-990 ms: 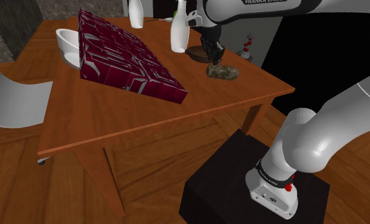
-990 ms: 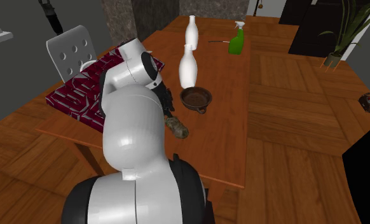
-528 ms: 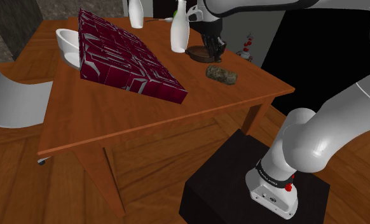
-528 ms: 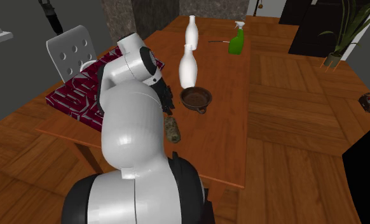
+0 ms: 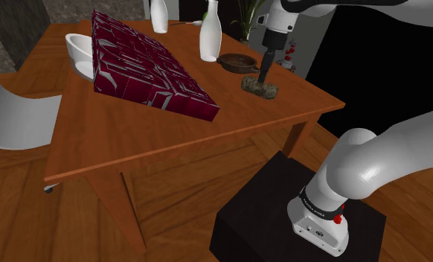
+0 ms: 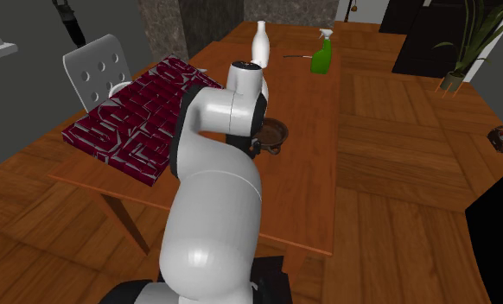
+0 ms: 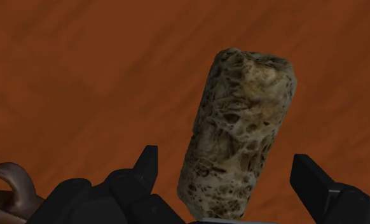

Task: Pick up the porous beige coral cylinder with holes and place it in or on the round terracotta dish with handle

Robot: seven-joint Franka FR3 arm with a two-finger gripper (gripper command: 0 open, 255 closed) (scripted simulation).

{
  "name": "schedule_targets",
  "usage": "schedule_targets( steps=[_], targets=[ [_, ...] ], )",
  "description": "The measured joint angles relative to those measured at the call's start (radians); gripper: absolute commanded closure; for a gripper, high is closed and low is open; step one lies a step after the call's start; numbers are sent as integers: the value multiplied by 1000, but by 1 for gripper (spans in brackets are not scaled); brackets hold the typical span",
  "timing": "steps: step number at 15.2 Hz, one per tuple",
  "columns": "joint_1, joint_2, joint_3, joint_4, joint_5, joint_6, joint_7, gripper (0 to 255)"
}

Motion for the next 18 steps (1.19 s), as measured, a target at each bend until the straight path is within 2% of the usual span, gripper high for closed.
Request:
schedule_targets(
  steps=[5, 11, 12, 18],
  targets=[
    [-5, -12, 0, -72, 11, 63, 20, 0],
    [-5, -12, 0, -83, 11, 75, 21, 0],
    [-5, -12, 0, -83, 11, 75, 21, 255],
    [-5, -11, 0, -83, 11, 75, 21, 255]
  ],
)
